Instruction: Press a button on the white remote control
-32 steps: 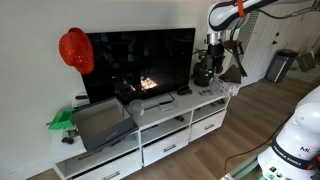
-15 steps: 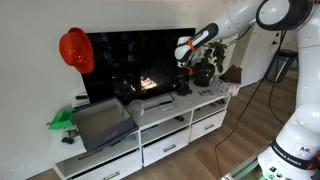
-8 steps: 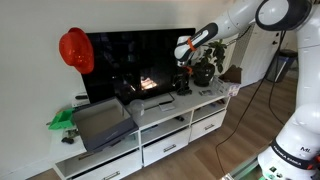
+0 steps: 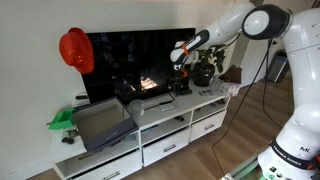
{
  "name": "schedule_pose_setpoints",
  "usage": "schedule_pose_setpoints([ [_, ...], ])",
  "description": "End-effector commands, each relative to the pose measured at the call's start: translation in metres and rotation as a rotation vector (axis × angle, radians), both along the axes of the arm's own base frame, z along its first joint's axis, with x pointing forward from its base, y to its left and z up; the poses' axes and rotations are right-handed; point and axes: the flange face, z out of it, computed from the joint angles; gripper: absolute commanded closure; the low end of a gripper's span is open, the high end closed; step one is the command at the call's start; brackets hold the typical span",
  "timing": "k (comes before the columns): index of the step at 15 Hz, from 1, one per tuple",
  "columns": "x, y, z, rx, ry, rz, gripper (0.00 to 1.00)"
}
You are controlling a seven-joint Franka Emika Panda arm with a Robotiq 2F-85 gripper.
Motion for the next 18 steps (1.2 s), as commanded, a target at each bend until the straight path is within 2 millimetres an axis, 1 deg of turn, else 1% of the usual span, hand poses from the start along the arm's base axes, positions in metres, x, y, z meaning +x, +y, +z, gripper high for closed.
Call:
schedule_pose_setpoints([
  [1, 0.029, 0.004, -0.032, 0.066, 0.03, -0.001, 0.0],
  [2, 0.033, 0.003, -0.04, 0.073, 0.034, 0.0, 0.12],
  [3, 0.037, 0.002, -0.048, 0.084, 0.041, 0.008, 0.28],
  [7, 0.048, -0.007, -0.077, 0.115, 0.089, 0.075, 0.56],
  [10, 0.054, -0.014, -0.088, 0.131, 0.132, 0.103, 0.78],
  [13, 0.061, -0.018, -0.095, 0.139, 0.15, 0.11, 0.98],
  [15, 0.065, -0.019, -0.101, 0.141, 0.155, 0.11, 1.0],
  [18, 0.072, -0.017, -0.112, 0.142, 0.156, 0.111, 1.0],
])
